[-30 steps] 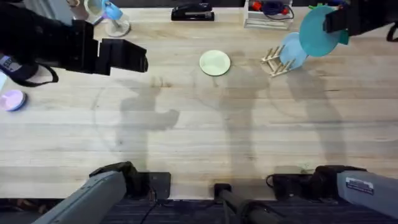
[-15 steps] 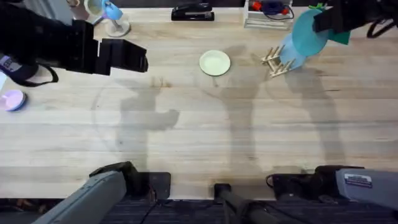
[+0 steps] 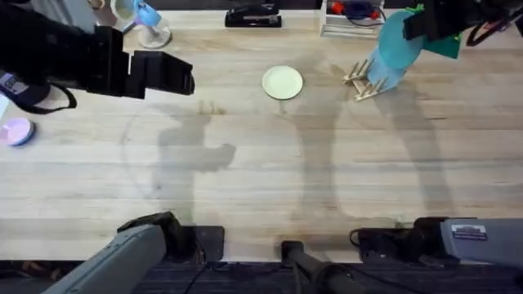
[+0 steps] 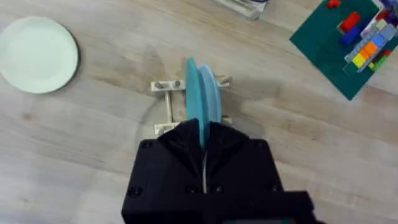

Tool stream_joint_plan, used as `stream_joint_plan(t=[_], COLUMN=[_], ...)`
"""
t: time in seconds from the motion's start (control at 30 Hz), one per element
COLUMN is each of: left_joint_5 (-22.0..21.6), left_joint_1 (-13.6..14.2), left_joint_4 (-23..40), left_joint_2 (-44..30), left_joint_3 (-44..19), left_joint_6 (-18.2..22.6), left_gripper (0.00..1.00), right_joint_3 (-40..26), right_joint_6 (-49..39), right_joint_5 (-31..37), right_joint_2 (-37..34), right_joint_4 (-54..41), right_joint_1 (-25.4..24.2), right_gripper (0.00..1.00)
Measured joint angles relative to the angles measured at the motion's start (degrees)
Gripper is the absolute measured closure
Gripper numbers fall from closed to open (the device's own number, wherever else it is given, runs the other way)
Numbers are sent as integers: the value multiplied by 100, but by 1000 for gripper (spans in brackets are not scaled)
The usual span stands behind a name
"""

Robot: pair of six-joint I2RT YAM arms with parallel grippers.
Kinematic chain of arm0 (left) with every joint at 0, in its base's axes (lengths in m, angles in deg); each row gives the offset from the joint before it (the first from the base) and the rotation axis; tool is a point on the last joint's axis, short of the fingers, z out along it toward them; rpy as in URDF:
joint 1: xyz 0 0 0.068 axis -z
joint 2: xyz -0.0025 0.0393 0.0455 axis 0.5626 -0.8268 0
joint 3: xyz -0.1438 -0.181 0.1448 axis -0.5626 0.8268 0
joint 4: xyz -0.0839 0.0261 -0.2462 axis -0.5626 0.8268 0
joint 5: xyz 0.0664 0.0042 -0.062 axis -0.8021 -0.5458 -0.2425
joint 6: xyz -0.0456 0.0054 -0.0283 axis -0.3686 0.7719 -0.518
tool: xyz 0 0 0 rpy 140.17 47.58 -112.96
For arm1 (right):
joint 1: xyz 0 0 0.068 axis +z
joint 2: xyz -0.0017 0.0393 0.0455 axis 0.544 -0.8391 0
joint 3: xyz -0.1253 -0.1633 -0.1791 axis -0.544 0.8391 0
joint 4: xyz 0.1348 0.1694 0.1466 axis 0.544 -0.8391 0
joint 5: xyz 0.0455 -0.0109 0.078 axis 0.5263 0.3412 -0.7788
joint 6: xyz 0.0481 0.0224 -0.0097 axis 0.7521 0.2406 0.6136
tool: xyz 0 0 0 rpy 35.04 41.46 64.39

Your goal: Pick up the plates from the table one by one and place each into a slot on the dish rack.

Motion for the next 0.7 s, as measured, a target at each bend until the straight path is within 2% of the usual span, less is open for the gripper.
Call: stream_joint_plan(t=[0.7], left_joint_5=[0], left_joint_1=[0], left_joint_4=[0], left_joint_2=[0], left_joint_3=[0], left_joint_6=[0], left_gripper=[6], right_joint_3=[0], right_joint_6=[-1], right_joint_5=[0], right_joint_2=[-727], right_joint_4=[174], right_joint_1=[0], right_gripper=[972])
